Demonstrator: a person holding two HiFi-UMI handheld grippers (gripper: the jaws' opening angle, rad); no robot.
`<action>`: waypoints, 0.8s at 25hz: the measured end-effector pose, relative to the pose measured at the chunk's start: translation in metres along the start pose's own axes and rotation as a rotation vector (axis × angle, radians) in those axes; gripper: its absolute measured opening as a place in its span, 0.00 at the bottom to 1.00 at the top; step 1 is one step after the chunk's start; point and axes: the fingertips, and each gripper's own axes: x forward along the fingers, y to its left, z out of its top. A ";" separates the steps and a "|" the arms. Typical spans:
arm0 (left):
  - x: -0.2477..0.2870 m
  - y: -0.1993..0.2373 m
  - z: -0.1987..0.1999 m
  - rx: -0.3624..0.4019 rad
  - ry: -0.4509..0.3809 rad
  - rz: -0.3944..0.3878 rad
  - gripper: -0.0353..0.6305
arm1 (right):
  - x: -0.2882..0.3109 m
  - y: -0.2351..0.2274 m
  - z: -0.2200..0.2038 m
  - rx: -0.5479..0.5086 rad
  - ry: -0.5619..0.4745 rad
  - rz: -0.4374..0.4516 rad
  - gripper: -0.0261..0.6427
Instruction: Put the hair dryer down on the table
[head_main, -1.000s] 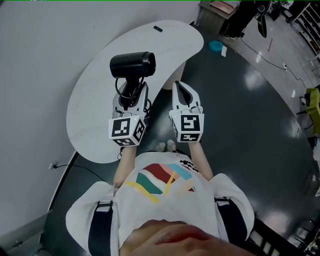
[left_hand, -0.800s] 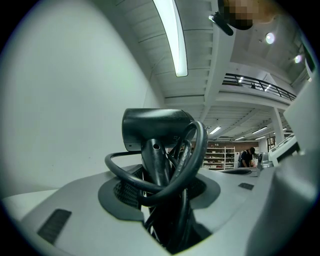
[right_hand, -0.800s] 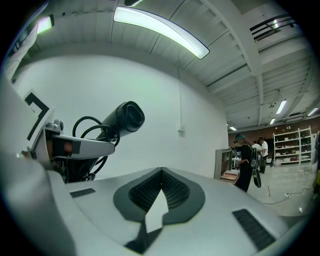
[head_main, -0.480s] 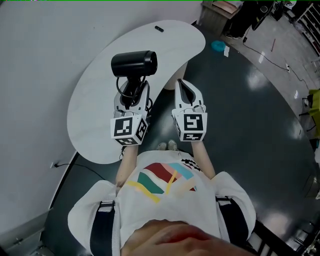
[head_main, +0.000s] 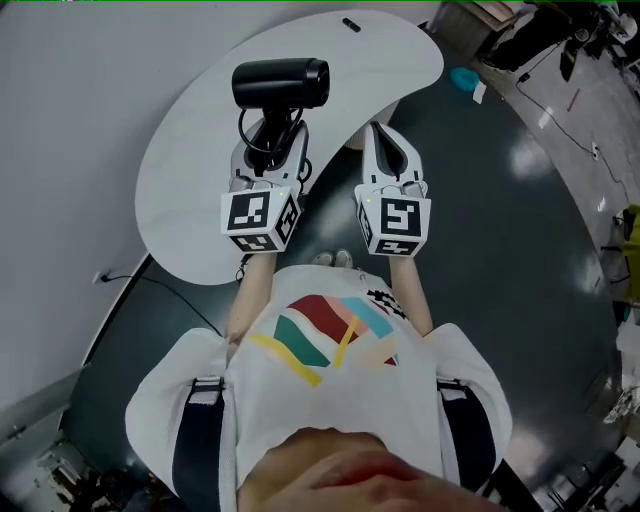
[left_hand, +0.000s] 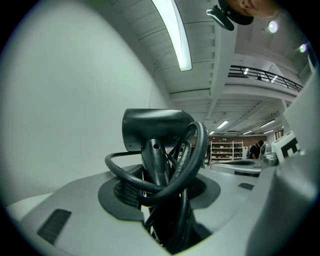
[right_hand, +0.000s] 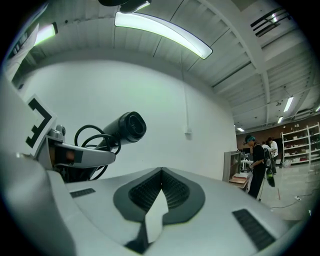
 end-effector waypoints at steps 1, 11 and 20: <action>-0.003 0.001 -0.001 -0.002 0.009 0.013 0.38 | 0.000 0.004 0.000 0.001 0.005 0.016 0.05; -0.004 0.004 -0.004 0.034 -0.006 0.087 0.38 | 0.022 0.022 -0.008 0.016 0.011 0.164 0.05; -0.005 0.016 -0.020 0.030 -0.004 0.197 0.38 | 0.042 0.034 -0.023 0.011 0.014 0.292 0.06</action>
